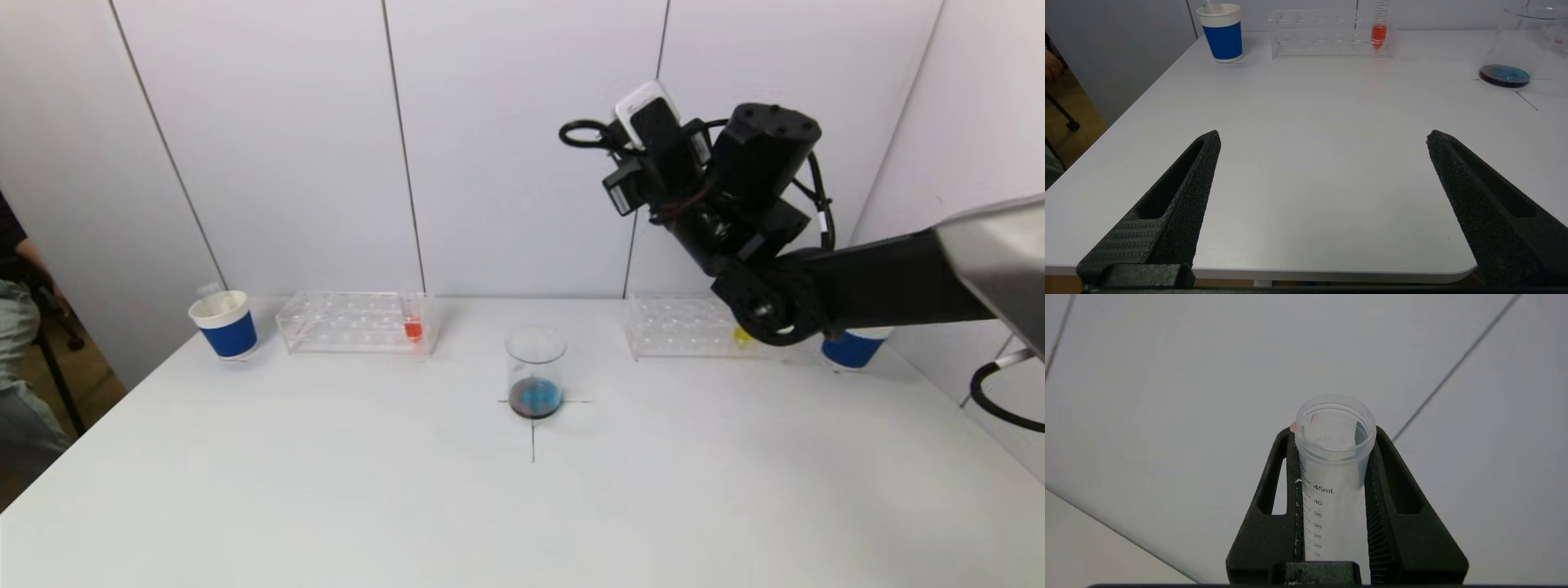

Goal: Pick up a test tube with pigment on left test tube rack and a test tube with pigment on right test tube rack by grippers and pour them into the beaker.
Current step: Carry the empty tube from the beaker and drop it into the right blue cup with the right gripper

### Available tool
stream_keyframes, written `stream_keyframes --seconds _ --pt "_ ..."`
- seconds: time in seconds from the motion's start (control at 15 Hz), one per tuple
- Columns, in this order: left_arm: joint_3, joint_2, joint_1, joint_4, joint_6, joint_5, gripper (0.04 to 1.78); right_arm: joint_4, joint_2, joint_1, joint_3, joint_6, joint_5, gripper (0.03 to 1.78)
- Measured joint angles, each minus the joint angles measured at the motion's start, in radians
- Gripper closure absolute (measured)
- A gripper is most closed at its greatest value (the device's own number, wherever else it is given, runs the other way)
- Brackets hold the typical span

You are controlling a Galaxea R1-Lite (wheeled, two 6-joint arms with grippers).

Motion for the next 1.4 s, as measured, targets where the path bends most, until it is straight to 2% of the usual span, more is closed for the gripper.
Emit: stream_keyframes --seconds 0.13,0.33,0.53,0.93,1.13,1.4 --pt "0.0 0.0 0.0 0.0 0.0 0.0 0.06 0.141 -0.049 -0.006 -0.063 0.079 -0.101 1.33" --pt "0.0 0.0 0.0 0.0 0.0 0.0 0.06 0.359 -0.114 -0.04 -0.151 0.159 -0.176 1.33" --pt "0.0 0.0 0.0 0.0 0.0 0.0 0.06 0.57 -0.156 -0.085 -0.281 0.287 -0.241 1.33" --pt "0.0 0.0 0.0 0.0 0.0 0.0 0.06 1.013 -0.225 -0.214 -0.487 0.51 -0.254 1.33" --pt "0.0 0.0 0.0 0.0 0.0 0.0 0.06 1.066 -0.233 -0.29 -0.51 0.57 -0.254 1.33" --pt "0.0 0.0 0.0 0.0 0.0 0.0 0.06 1.067 -0.23 -0.377 -0.514 0.589 -0.251 1.33"
